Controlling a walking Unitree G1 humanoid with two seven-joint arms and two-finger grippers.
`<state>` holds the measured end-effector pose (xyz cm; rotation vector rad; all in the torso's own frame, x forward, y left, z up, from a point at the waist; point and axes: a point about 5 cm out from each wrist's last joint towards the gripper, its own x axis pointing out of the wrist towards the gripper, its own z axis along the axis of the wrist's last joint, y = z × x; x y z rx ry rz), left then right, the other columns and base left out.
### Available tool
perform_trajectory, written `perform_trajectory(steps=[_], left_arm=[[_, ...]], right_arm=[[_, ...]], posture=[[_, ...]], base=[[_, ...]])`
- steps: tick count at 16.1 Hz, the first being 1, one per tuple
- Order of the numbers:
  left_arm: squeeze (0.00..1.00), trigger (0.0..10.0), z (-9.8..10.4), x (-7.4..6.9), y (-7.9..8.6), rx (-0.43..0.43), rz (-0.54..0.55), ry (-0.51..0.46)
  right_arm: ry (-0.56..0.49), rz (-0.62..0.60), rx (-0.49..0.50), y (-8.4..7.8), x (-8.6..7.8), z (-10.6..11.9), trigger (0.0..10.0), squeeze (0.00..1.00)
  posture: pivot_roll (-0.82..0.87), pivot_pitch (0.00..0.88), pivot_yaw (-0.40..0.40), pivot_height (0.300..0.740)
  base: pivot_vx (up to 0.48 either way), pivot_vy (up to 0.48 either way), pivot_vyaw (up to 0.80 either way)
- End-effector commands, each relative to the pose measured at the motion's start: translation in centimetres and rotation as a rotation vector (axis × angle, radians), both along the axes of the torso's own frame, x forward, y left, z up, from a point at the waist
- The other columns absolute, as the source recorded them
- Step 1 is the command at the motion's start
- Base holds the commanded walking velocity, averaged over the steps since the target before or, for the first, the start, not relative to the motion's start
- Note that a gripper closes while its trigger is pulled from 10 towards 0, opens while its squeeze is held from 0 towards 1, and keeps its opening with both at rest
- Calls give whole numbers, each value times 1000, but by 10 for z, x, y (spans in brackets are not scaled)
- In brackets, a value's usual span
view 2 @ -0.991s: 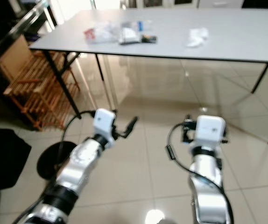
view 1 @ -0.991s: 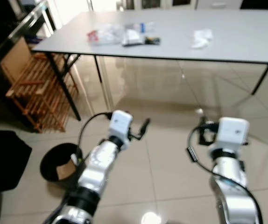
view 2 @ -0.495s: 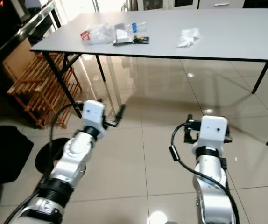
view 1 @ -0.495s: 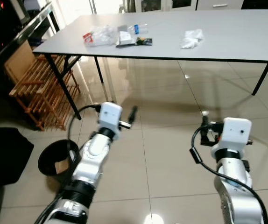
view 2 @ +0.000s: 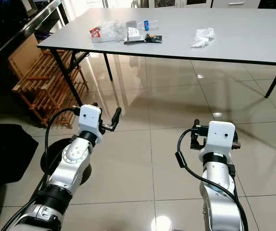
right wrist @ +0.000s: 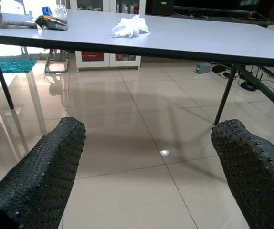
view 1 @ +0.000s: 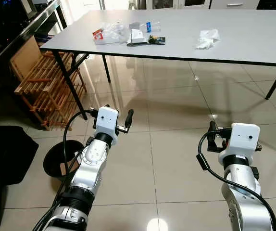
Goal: Picking trash to rubbish bin
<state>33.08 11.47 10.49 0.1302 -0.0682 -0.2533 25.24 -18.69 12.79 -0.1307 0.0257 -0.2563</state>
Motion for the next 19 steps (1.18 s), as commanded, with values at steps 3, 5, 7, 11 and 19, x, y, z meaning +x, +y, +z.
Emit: perform_trajectory(steps=[3,5,7,11,19], left_arm=[[0,10000,-1,0,4,6,15,0],[0,10000,-1,0,4,6,15,0],[0,10000,-1,0,4,6,15,0],[0,10000,-1,0,4,6,15,0],[0,10000,-1,0,4,6,15,0]], right_arm=[[-16,-3,1,0,-1,3,10000,0],[-16,-3,1,0,-1,3,10000,0],[-16,-3,1,0,-1,3,10000,0],[-16,-3,1,0,-1,3,10000,0],[-16,-3,1,0,-1,3,10000,0]], posture=[[-162,56,105,740],[-162,56,105,740],[-162,56,105,740],[-162,56,105,740],[-162,56,105,740]], base=[[0,0,0],[0,0,0],[0,0,0],[0,0,0],[0,0,0]])
